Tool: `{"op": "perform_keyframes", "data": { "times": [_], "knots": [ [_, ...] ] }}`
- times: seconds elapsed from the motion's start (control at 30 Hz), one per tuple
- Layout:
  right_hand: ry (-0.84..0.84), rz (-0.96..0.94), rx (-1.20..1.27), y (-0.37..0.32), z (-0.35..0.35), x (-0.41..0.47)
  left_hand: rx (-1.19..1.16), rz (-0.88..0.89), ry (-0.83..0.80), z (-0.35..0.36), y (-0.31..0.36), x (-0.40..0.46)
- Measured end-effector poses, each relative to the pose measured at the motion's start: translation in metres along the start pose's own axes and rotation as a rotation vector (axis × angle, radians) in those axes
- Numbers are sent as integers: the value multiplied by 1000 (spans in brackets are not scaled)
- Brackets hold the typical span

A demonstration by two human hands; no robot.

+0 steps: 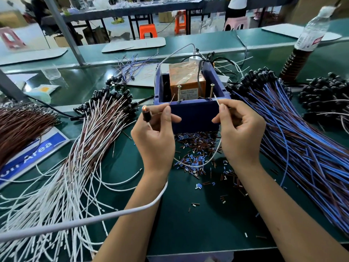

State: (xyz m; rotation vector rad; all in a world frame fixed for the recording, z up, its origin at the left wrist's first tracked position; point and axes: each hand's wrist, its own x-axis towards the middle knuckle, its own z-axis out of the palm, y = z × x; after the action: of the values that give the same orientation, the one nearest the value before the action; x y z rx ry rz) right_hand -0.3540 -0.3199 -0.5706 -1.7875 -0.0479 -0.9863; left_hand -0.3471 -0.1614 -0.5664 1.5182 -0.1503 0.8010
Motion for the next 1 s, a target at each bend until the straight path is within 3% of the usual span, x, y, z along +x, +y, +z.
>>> {"op": "perform_keyframes", "data": {
  "times": [0.2,0.43,0.53,0.7,0.83,0.93,1.0],
  "knots": [
    [28,47,31,-3,-8,-3,8,-5,-158,2,14,-1],
    [38,159,56,-12,-56,6,88,41,-579,71,75,27],
    [125,152,-5,-11,-104,32,66,-50,-722,121,103,28],
    [157,403,-352,15,-212,80,92,-431,-1142,210,143,0],
    [233,574,-809,23,-289,89,109,-470,-1239,263,167,-28],
    [274,330,-1027,16,-307,86,254,-314,-1270,300,178,-40],
    [169,157,-853,9,-302,85,274,-237,-1324,321,185,-47]
  ]
}}
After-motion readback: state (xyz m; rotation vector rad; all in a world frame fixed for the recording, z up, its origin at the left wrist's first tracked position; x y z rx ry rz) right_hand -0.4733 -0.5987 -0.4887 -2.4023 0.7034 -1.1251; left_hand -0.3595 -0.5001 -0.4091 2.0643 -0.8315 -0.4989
